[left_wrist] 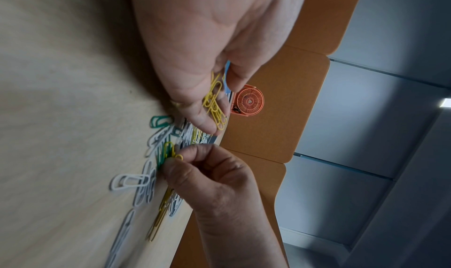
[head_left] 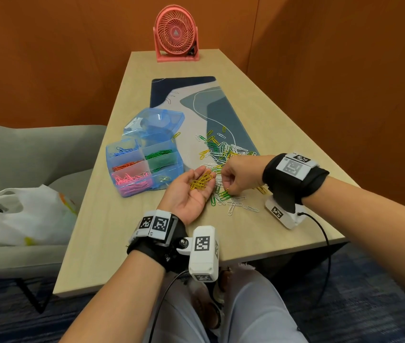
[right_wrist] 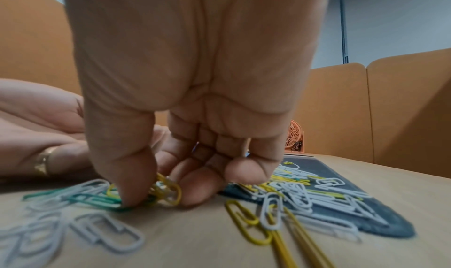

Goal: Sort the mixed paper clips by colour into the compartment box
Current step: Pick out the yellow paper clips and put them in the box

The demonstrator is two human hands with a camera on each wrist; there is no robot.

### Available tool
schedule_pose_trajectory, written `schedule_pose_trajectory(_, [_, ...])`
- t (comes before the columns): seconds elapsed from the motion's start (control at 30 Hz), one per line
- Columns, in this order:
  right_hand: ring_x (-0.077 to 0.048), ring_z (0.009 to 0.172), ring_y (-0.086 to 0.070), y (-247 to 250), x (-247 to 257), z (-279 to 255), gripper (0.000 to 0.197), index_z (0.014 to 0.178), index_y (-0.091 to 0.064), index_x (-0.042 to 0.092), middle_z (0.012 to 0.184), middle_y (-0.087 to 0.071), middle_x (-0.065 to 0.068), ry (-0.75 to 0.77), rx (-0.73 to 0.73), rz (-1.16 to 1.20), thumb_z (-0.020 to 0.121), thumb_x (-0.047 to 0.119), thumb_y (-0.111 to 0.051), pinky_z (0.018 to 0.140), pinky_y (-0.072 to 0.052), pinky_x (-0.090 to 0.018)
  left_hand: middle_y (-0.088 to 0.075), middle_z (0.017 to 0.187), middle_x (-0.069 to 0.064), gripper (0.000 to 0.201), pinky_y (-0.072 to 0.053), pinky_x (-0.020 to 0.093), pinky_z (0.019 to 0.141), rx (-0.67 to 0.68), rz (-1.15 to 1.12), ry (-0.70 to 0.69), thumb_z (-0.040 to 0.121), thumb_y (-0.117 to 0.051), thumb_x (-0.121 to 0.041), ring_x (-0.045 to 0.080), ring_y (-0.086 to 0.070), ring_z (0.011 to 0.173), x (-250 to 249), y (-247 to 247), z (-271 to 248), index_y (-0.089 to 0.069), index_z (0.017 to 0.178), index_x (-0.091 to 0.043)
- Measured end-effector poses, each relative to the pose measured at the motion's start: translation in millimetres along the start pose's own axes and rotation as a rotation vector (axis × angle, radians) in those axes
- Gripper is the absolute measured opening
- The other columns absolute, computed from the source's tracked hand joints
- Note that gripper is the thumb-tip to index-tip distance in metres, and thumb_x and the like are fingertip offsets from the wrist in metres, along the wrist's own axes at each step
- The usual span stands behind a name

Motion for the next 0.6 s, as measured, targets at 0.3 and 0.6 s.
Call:
schedule_pose_trajectory(0.3, [-0.005,0.059,-0.055,16,-5,-2,0.006,0.081,-0.066,0.016,0.067,-0.063,0.008,-0.004,-0.104,0.149,0.078,0.011,-0.068,0.058,-0.044,-0.017,-0.058,0.095,0.017,0.032,-0.057,0.031,0.066,-0.017,0.014,-0.004,0.102,-0.034,-0.019,0.027,-0.059,0.086,-1,0,-1,-0.057,0.092,0.001])
schedule_pose_trajectory(0.6, [-0.007,0.06,-0.065,42,16,10,0.012,0.098,-0.068,0.01,0.076,-0.071,-0.002,0.098,-0.227,0.433,0.086,0.01,-0.068,0.062,-0.056,-0.018,-0.063,0.091,0.019,0.037,-0.042,0.041,0.098,-0.046,-0.033,0.027,0.103,-0.03,-0.019,0.028,-0.059,0.088,0,-5,-7,-0.056,0.089,0.003])
Point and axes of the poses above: each hand's wrist, its own z-axis towards the middle knuckle, its own y-axis out of the back of the hand, x = y × z, the point moved 6 cm from there along z, towards the middle knuckle
